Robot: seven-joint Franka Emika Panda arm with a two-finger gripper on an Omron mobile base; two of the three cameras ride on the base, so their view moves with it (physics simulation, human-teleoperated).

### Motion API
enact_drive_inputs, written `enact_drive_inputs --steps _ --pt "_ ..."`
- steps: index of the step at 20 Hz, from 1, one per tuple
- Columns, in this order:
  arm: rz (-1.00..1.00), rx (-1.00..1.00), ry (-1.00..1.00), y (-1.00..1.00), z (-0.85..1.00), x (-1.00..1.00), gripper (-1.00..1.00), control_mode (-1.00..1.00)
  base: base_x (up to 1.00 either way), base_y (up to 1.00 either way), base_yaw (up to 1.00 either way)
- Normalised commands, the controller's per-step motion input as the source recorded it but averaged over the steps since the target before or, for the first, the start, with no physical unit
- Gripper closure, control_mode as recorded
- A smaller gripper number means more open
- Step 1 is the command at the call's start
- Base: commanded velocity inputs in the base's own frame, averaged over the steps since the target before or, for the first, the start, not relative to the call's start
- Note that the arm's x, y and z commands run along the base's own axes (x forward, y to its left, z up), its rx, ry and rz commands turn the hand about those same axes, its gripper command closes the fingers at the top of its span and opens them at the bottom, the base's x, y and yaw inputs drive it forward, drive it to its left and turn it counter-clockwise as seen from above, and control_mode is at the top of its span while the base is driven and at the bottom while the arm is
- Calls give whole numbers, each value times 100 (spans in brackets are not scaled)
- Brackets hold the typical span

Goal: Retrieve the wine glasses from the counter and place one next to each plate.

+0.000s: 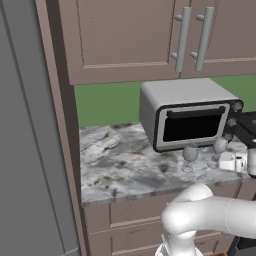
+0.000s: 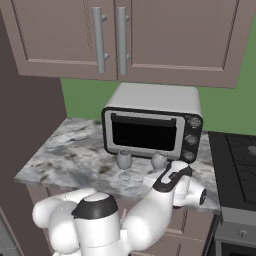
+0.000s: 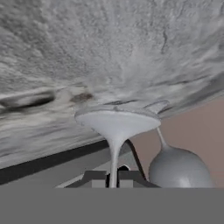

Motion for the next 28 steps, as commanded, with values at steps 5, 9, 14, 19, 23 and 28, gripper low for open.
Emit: enact_drive_inputs --steps 5,9,14,19,23,28 --pt "-1 6 -12 0 81 -39 100 -100 0 0 0" --pt "-11 -8 0 26 100 -50 100 -100 0 0 0" --pt "-5 -7 -4 24 92 -58 100 -100 0 0 0" --pt "0 -1 -18 63 47 -62 100 -100 0 0 0" --pt "0 -17 -35 100 8 -41 100 -100 0 0 0" --pt "-1 -24 -20 75 21 -11 100 -100 0 0 0"
